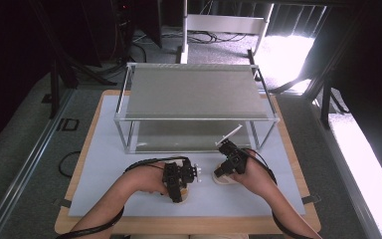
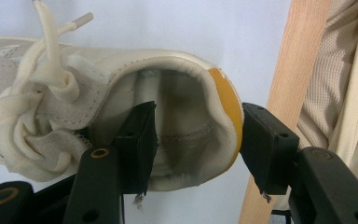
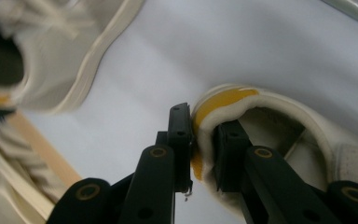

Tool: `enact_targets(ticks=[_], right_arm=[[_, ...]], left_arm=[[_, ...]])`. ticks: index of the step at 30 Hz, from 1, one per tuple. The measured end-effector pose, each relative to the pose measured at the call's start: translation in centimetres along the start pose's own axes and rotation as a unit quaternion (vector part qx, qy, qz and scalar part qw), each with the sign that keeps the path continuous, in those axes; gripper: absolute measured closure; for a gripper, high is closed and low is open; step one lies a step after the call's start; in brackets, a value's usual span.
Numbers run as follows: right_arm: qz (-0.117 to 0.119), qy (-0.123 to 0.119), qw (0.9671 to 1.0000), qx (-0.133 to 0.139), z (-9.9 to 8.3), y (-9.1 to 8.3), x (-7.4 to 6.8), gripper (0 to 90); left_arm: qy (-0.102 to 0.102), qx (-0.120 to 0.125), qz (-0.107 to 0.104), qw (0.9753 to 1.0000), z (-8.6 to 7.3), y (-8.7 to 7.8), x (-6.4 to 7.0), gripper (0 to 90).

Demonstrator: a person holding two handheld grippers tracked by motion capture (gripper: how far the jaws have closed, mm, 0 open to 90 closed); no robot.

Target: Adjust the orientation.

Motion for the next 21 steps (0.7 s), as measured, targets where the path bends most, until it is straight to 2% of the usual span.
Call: enact_targets(ticks=[1, 3, 4, 6, 8, 9, 10, 11, 14, 16, 18, 20, 21], right_arm=[[0.004, -0.029, 0.9996, -0.003, 0.0, -0.2, -0.2, 79.4], [0.013, -0.073, 0.9972, -0.006, -0.1, -0.5, -0.3, 79.3], [0.017, -0.106, 0.9941, -0.009, -0.1, -0.8, -0.5, 79.2], [0.023, -0.148, 0.9886, -0.010, -0.3, -1.2, -0.6, 79.0], [0.026, -0.196, 0.9801, -0.017, -0.8, -1.4, -0.6, 78.7], [0.027, -0.202, 0.9787, -0.024, -0.9, -1.5, -0.6, 78.5], [0.026, -0.221, 0.9745, -0.032, -1.2, -1.6, -0.7, 78.4], [0.037, -0.225, 0.9724, -0.050, -1.7, -1.6, -0.7, 77.3], [0.033, -0.230, 0.9704, -0.064, -2.4, -1.6, -0.8, 76.0], [0.030, -0.217, 0.9735, -0.065, -2.7, -1.4, -0.9, 75.4], [0.029, -0.217, 0.9733, -0.070, -2.8, -1.1, -1.0, 75.6], [0.034, -0.207, 0.9749, -0.074, -3.1, -0.4, -1.0, 73.3], [0.037, -0.196, 0.9773, -0.071, -3.1, -0.4, -0.9, 70.2]], left_arm=[[0.002, -0.001, 0.000, 1.0000, 0.0, 0.0, 0.0, 46.9], [0.001, -0.002, 0.001, 1.0000, 0.0, 0.0, 0.0, 46.9], [0.002, -0.003, 0.001, 1.0000, 0.0, 0.0, 0.0, 46.9], [0.002, -0.003, 0.001, 1.0000, 0.0, 0.0, 0.0, 46.9], [0.003, -0.003, 0.001, 1.0000, -0.1, -0.1, 0.0, 46.9], [0.002, -0.003, 0.000, 1.0000, -0.1, -0.1, 0.0, 46.9], [0.002, -0.003, 0.000, 1.0000, -0.1, -0.1, 0.0, 46.9], [0.000, -0.002, -0.001, 1.0000, -0.2, -0.1, 0.0, 46.9], [-0.002, -0.001, -0.003, 1.0000, -0.2, 0.0, 0.0, 46.9], [-0.001, 0.000, -0.002, 1.0000, -0.2, 0.0, 0.0, 46.9], [-0.002, 0.001, -0.001, 1.0000, -0.2, 0.0, 0.0, 46.9], [0.000, 0.000, -0.001, 1.0000, -0.2, 0.0, 0.0, 46.9], [0.001, 0.000, -0.001, 1.0000, -0.2, 0.0, 0.1, 46.9]])
Point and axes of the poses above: each handheld gripper's, and its own axes: y roughly forward along the jaws, z roughly out of its top, x roughly to its right, the point moved 1 cm from there along y, roughly forward along the jaws
